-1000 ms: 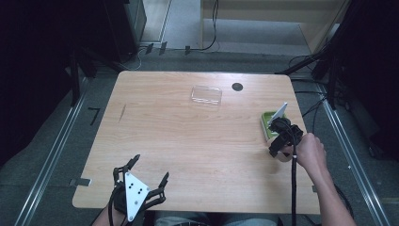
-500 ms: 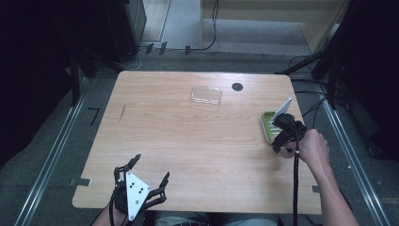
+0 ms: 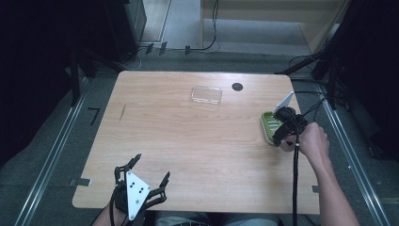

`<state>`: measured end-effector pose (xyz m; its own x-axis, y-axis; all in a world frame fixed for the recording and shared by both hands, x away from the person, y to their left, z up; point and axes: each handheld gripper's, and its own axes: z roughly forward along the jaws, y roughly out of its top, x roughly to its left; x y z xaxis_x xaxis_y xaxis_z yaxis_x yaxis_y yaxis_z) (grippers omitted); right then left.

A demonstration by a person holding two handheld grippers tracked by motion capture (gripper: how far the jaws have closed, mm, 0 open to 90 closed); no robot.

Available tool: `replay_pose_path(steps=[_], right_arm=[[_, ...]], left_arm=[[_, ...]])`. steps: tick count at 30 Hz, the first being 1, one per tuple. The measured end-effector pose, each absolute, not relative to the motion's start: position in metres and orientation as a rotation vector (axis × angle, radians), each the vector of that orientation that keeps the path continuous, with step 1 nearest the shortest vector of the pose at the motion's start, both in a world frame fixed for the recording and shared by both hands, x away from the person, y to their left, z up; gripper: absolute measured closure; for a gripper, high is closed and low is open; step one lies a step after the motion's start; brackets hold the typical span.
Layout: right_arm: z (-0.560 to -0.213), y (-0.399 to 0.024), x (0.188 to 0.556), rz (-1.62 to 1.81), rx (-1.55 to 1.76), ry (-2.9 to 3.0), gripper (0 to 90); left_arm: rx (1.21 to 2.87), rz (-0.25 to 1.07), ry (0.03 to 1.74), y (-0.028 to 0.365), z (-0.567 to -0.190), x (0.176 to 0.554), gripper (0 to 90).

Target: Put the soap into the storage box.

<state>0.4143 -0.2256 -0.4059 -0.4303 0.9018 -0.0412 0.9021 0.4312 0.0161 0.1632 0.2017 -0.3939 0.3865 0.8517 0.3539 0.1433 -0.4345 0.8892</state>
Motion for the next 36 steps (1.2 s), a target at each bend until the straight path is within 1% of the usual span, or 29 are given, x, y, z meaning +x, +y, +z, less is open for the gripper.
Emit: replay_pose_path(steps=[36], right_arm=[[-0.4,-0.22,0.46,0.024,1.692,2.593,33.6]], left_arm=[[1.833,1.099,0.859,0.202,-0.394,0.163,9.9]])
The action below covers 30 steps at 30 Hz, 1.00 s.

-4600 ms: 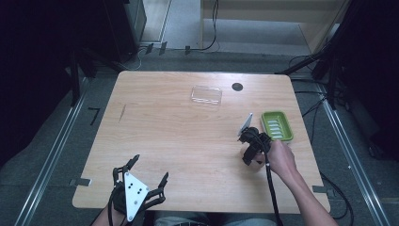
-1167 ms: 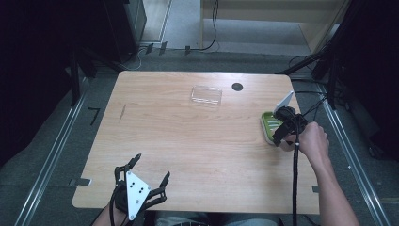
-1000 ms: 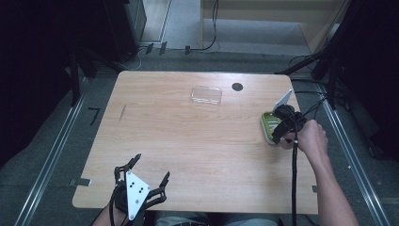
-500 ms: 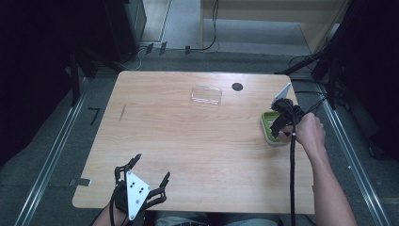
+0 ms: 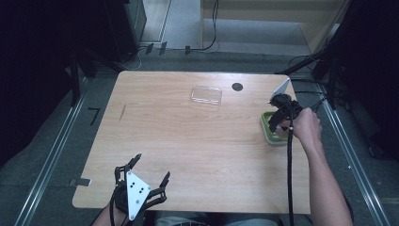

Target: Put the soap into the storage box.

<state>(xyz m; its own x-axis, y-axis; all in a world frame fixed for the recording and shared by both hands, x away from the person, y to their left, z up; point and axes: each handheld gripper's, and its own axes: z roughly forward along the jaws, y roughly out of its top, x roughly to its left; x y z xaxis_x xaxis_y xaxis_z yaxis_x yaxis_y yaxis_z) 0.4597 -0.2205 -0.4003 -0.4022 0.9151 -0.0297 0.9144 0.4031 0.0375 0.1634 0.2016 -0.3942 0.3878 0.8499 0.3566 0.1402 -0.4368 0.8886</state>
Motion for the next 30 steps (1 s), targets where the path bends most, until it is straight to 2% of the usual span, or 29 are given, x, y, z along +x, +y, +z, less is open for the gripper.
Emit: replay_pose_path(steps=[30], right_arm=[[-0.422,-0.236,0.485,0.113,1.908,2.499,33.5]], left_arm=[[1.835,1.1,0.857,0.201,-0.395,0.163,9.9]])
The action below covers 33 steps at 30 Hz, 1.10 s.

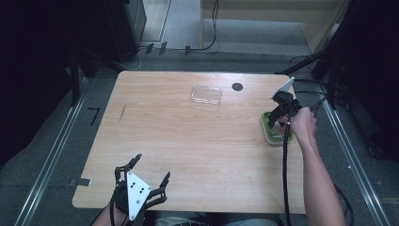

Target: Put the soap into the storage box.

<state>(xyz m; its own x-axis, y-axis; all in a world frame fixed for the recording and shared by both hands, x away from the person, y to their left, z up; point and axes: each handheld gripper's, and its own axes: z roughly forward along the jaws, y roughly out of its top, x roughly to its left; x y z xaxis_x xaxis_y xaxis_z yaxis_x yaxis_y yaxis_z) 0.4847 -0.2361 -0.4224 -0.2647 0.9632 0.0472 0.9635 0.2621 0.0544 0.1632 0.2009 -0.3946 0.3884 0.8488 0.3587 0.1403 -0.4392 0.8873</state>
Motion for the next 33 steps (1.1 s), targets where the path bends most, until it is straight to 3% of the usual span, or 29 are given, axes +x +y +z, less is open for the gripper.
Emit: replay_pose_path(steps=[33], right_arm=[[-0.44,-0.238,0.49,-0.092,-1.977,-2.463,33.4]], left_arm=[[1.838,1.103,0.85,0.201,-0.395,0.163,9.9]])
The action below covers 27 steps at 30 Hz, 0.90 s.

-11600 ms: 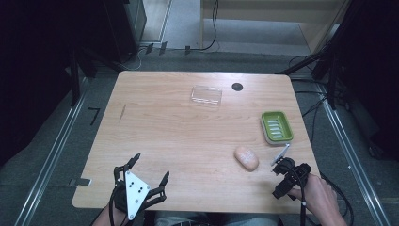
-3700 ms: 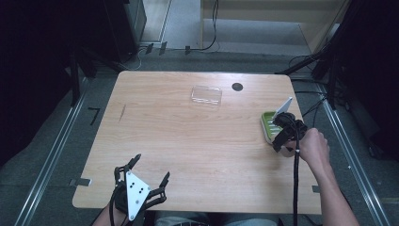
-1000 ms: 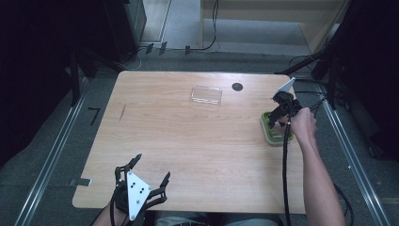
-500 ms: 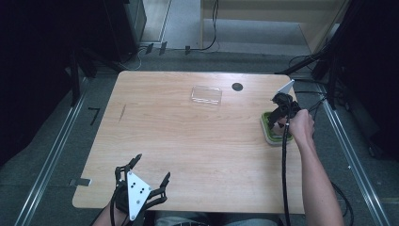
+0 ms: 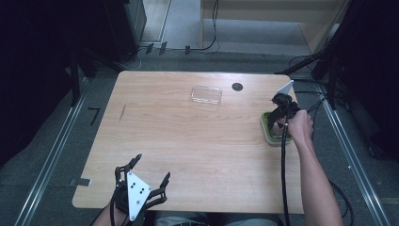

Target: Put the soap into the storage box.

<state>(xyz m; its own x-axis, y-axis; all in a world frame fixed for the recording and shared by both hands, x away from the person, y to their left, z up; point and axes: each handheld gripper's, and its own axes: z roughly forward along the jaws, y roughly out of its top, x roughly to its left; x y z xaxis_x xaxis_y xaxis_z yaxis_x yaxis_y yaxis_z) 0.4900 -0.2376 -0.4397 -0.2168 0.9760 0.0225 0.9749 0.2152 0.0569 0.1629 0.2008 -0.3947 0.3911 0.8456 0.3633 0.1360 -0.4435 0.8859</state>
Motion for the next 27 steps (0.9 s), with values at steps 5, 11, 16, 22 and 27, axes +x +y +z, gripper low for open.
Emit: replay_pose_path(steps=[5,11,16,22,27], right_arm=[[-0.4408,-0.2375,0.4903,0.094,1.963,2.427,33.4],[-0.4424,-0.2356,0.4906,0.088,1.961,2.428,33.4],[-0.4451,-0.2351,0.4909,0.077,1.959,2.431,33.5],[-0.447,-0.2352,0.4909,0.073,1.964,2.429,33.7],[-0.4457,-0.236,0.4902,0.081,1.96,2.429,33.2]], left_arm=[[1.839,1.103,0.849,0.2008,-0.3947,0.1628,9.9],[1.839,1.103,0.849,0.201,-0.3946,0.1627,9.9],[1.839,1.104,0.848,0.201,-0.3946,0.1626,9.9],[1.839,1.105,0.847,0.2009,-0.3946,0.1626,9.9],[1.84,1.105,0.845,0.2008,-0.3946,0.163,9.9]])
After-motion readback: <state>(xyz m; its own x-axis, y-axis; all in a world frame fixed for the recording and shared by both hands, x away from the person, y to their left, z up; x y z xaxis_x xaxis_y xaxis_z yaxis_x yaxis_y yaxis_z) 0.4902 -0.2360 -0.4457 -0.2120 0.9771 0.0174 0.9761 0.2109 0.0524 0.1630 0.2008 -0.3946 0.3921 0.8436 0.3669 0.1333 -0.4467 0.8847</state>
